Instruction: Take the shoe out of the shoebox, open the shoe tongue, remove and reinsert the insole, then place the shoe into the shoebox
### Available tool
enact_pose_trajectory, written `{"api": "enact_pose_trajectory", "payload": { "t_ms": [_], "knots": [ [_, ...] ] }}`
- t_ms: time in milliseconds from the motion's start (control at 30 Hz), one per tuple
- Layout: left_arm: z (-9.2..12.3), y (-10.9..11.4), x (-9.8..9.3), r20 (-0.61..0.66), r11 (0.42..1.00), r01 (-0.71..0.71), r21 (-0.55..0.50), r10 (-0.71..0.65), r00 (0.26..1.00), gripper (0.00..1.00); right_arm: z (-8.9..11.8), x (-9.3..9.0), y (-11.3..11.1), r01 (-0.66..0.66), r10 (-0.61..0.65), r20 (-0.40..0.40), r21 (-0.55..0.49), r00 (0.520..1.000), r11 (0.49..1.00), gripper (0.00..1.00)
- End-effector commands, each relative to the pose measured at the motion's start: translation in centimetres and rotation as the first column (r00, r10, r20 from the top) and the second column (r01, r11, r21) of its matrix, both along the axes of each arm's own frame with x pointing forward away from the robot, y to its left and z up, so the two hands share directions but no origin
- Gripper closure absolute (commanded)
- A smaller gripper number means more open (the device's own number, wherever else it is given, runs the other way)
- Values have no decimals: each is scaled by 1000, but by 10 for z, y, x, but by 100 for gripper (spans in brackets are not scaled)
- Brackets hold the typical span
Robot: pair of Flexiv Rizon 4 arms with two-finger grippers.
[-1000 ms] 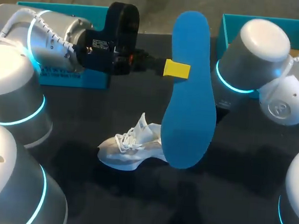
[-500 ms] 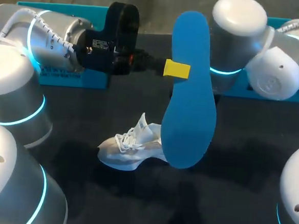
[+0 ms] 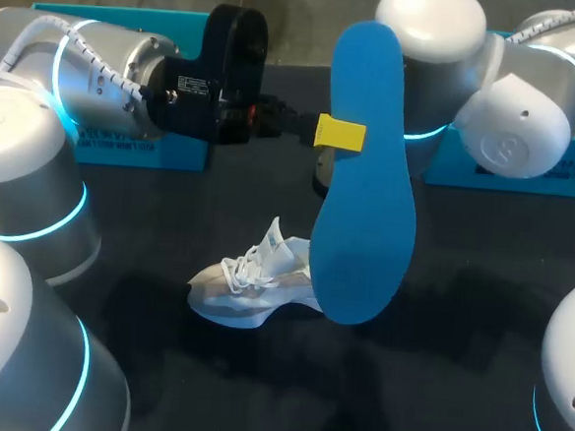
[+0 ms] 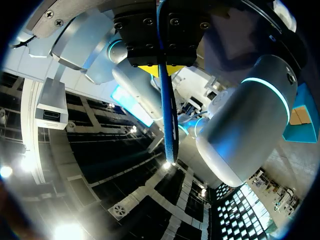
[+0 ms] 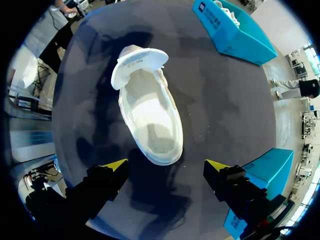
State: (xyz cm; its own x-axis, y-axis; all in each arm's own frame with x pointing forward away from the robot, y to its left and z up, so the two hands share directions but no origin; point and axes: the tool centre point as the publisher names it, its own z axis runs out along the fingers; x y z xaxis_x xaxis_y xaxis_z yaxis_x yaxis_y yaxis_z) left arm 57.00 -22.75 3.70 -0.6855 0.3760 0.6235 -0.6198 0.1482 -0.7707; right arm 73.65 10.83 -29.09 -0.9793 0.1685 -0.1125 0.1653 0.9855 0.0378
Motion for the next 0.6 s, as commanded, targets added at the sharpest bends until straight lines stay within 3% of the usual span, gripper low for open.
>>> {"api": "enact_pose_trajectory", "payload": {
  "t_ms": [33,600],
  "knots": [
    [-1,0,-1,-1,1000,-2,-3,2,1000,100,-4,4,9,5,-5,-4,-33,1000,999,0],
    [-1,0,-1,-1,1000,-2,-3,2,1000,100,-12,5,4,1,-1,-20,-26,1000,1000,0]
  ]
}}
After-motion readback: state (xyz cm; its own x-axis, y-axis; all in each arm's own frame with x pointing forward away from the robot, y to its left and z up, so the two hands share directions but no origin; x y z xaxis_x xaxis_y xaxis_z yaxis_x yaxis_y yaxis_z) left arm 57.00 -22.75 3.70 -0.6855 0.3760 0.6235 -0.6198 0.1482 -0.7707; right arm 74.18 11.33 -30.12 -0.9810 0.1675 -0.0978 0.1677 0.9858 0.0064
